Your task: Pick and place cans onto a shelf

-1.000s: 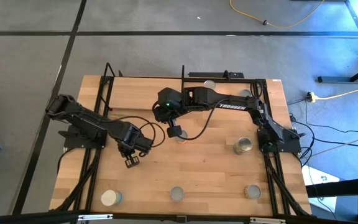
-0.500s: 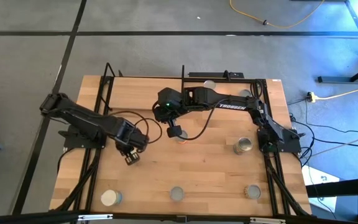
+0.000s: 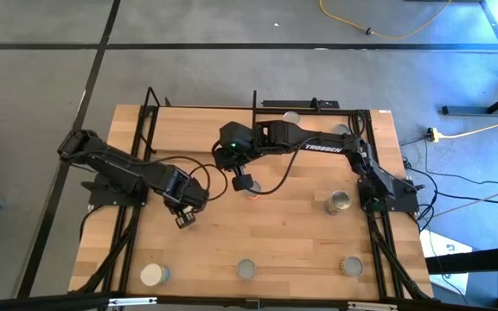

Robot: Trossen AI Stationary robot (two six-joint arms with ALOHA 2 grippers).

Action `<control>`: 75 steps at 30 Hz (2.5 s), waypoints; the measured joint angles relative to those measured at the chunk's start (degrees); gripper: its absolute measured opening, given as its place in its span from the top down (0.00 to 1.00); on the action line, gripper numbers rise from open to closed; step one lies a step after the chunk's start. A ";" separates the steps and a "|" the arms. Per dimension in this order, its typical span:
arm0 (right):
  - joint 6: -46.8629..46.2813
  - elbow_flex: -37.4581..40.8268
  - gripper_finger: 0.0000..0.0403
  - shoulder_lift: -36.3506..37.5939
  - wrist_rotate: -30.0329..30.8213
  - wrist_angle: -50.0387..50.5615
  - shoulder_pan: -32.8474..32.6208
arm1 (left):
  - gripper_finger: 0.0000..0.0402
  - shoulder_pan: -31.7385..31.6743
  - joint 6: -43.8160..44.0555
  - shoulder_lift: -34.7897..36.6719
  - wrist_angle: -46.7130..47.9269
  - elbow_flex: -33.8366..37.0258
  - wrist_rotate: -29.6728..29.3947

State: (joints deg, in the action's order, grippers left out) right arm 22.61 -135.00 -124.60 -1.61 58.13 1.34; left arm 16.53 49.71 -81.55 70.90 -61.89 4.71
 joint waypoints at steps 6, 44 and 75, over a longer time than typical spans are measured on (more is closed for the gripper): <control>0.13 0.00 0.98 0.00 0.00 -0.02 0.00 | 0.99 -0.02 -0.81 -1.58 -0.55 -0.04 0.86; 0.16 0.28 0.98 -0.55 -8.34 -2.35 -0.92 | 0.90 1.39 2.59 14.43 6.55 -7.45 -10.78; 0.43 0.07 0.98 -0.07 -3.43 -2.16 -0.90 | 0.99 2.03 -10.77 15.51 -2.12 10.75 -9.42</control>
State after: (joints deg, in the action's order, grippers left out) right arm 23.05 -134.93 -124.66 -5.04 55.96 0.45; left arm 18.57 38.95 -66.04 68.77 -51.13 -4.71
